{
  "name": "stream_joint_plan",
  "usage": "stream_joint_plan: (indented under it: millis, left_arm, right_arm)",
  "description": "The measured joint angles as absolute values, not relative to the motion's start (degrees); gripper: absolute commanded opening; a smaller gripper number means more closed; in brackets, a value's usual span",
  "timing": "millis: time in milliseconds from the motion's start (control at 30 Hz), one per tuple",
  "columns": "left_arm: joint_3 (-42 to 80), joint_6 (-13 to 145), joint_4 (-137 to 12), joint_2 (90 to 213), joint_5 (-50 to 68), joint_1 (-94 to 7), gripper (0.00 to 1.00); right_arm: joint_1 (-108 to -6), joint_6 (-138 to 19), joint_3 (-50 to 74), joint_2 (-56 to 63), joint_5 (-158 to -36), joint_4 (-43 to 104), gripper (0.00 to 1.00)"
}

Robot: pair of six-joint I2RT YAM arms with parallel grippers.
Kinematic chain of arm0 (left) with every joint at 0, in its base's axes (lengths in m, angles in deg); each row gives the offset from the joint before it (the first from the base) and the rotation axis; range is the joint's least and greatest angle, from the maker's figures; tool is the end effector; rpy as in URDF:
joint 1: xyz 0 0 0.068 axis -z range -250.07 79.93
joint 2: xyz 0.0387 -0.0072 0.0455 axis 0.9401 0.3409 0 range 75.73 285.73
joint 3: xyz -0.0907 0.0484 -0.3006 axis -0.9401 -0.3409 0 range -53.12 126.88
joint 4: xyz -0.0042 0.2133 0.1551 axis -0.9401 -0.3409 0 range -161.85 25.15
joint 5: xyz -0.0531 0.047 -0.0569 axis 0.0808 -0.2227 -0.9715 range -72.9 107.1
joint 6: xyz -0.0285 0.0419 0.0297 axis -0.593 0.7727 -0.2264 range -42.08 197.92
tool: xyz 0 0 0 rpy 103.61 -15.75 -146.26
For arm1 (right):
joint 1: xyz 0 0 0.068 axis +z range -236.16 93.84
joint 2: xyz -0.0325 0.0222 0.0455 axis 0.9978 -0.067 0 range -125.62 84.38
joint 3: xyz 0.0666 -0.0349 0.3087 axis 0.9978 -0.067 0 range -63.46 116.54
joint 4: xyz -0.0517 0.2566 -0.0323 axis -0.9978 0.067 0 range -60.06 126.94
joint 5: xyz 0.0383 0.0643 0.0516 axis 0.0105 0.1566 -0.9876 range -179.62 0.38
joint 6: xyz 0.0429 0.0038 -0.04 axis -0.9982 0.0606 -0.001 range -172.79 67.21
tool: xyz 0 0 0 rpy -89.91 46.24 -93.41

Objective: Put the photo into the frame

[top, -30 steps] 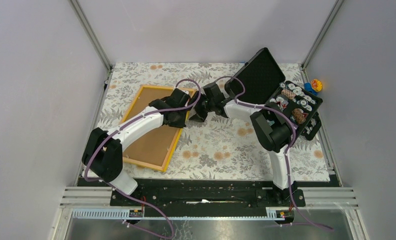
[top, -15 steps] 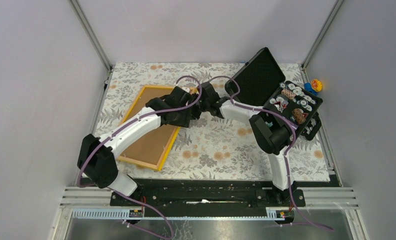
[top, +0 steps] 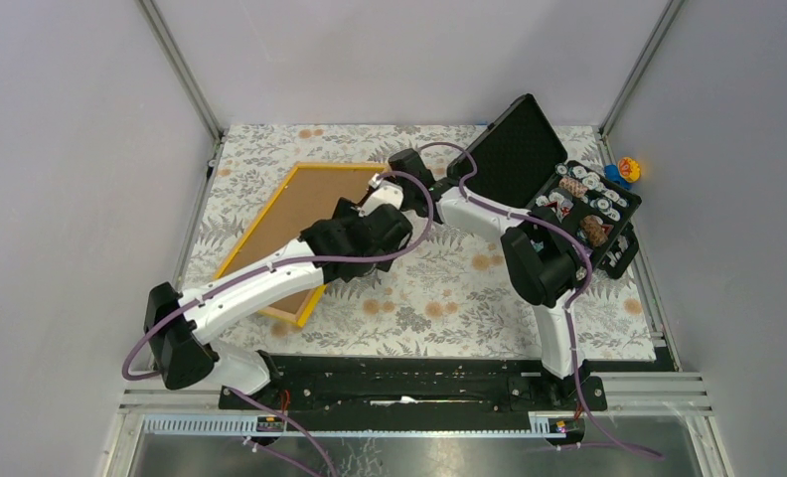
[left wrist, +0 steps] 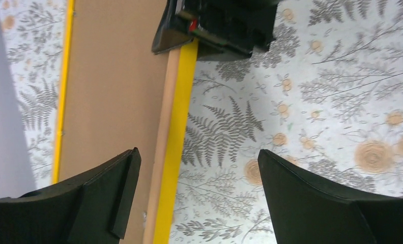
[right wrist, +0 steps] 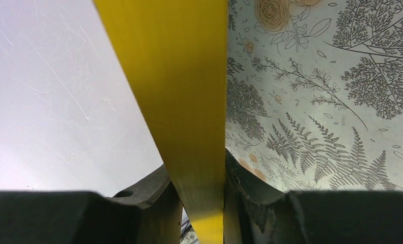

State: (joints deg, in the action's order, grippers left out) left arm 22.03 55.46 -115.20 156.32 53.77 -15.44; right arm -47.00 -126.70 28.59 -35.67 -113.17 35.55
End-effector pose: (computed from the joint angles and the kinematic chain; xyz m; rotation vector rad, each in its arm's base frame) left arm 0.1840 -0.2153 0.3664 0.4099 2.2641 0.1543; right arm 0.3894 0.3391 0.2562 0.4883 2.5117 1.4295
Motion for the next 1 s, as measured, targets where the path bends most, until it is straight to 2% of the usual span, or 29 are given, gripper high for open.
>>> stream_joint_plan:
  millis: [400, 833, 1000]
  left_arm:
    - [19.9, 55.5, -119.3, 163.2, 68.2, -10.2, 0.90]
    - [16.6, 56.3, -119.8, 167.4, 77.3, -11.2, 0.60]
    - [16.6, 56.1, -120.3, 169.3, 81.4, -11.6, 0.56]
  right_arm:
    - [-49.7, -128.6, 28.7, -35.3, -114.8, 35.7, 0.00]
    - [-51.0, -129.6, 28.8, -33.9, -116.2, 35.8, 0.00]
    - [-51.1, -129.6, 28.8, -33.9, -116.3, 35.9, 0.00]
